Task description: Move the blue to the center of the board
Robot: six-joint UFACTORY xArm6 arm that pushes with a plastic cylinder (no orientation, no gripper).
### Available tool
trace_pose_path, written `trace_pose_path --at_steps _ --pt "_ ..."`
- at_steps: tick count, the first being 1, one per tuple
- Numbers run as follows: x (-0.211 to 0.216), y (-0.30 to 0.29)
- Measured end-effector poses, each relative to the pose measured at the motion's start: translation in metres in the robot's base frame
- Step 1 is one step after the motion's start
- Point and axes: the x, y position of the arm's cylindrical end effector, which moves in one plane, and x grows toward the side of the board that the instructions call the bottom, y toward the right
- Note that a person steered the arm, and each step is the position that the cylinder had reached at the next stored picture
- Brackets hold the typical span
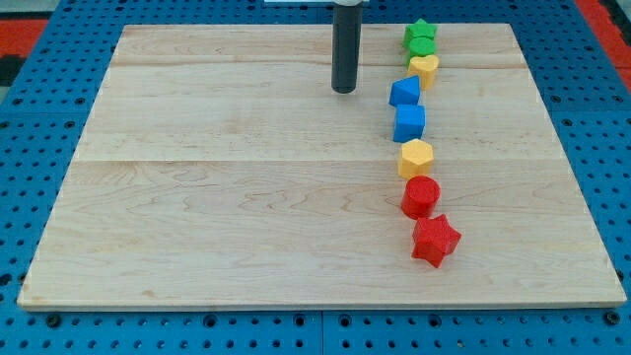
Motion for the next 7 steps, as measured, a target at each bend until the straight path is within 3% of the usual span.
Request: trace_pose_path --at_steps 1,2,3,5,6,7 --pt "0.012 0.003" --pt "0.068 0.006" --pt "0.097 -0.014" --pt "0.097 -0.016" --pt "0.126 -0.029" --pt "0.242 -0.029"
